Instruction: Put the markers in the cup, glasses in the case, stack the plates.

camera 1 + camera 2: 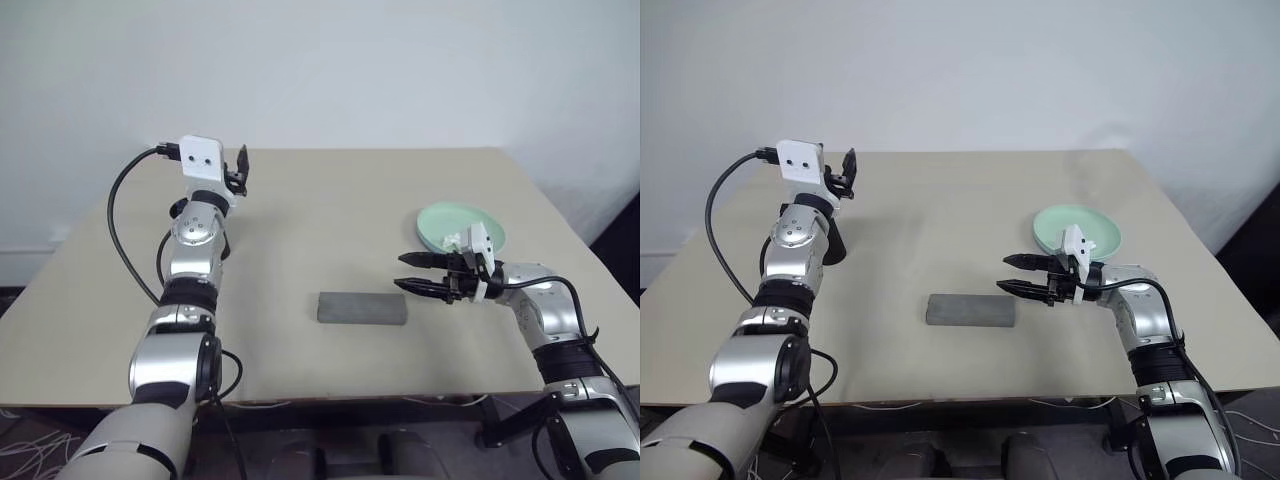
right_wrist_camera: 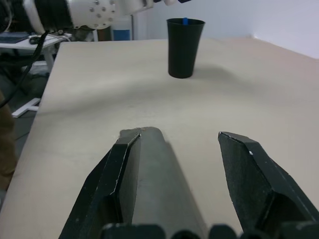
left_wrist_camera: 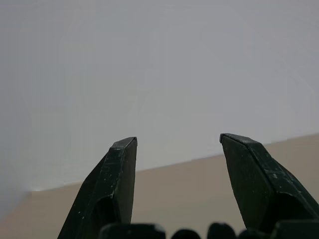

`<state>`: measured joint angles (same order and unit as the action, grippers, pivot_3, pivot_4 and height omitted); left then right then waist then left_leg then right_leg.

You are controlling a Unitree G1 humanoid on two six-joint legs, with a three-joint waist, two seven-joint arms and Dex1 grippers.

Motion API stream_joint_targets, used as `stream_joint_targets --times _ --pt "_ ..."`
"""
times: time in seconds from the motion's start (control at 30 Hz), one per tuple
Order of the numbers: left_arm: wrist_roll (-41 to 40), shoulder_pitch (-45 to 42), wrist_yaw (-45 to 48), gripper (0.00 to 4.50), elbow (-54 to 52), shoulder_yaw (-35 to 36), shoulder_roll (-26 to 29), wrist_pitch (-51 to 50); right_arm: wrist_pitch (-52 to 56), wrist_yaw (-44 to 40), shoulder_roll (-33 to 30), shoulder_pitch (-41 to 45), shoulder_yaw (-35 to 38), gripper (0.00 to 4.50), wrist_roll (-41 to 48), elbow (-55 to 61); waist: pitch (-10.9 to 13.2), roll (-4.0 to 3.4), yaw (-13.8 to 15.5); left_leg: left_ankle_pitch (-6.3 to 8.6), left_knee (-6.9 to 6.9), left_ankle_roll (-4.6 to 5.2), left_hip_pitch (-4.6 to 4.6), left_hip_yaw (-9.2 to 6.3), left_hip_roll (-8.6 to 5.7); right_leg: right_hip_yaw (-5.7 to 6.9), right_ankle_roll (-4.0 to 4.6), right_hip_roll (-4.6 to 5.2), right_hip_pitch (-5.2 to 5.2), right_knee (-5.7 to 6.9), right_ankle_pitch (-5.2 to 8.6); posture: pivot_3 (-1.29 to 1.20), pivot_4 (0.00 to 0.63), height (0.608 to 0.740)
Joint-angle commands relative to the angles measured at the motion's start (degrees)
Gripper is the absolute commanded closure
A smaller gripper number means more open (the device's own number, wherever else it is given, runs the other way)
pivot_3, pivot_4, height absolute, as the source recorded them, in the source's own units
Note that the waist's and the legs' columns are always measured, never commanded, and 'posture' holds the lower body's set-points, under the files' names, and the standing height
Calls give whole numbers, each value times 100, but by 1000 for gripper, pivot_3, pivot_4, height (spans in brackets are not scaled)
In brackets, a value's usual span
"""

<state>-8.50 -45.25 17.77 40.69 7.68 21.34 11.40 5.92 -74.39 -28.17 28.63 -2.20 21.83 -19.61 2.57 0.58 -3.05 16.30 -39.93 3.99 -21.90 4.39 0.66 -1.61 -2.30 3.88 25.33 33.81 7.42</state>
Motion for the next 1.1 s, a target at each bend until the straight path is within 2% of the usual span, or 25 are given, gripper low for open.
stream_joint_targets --times 0.03,0.17,0.37,0.8,0.93,1.1 --pt "-474 686 971 1727 -1514 -218 83 -694 -88 28 -85 84 216 1824 90 84 0 0 3 -6 1 9 0 -1 3 0 0 -2 1 0 0 0 0 732" --pt "-519 1626 1898 1727 -2399 -661 273 -1224 -83 1 -147 87 226 1824 44 24 0 0 14 -6 -1 9 5 0 2 0 5 1 -4 3 8 0 0 732" --pt "-561 2062 2455 1727 -2262 -708 265 -1350 -213 60 -247 172 285 1824 -65 -268 0 1 30 -10 -9 1 9 -17 2 0 -2 10 -8 1 17 0 0 732" --pt "-162 1747 2593 1727 -1404 -879 -91 -644 -848 181 -438 444 448 1824 -359 -1517 0 1 30 -22 -10 22 11 -18 2 -1 0 9 -9 2 16 0 0 732" --pt "-283 1788 2738 1727 -1392 -837 -134 -653 -853 204 -515 306 510 1824 -373 -1512 0 0 29 -21 -10 24 11 -21 2 -1 0 9 -8 2 16 0 0 732" --pt "-294 1977 2836 1727 -1538 -843 -146 -737 -664 249 -576 -117 572 1824 -265 -983 0 0 30 -21 -9 24 11 -24 3 -1 0 9 -8 2 16 0 0 732"
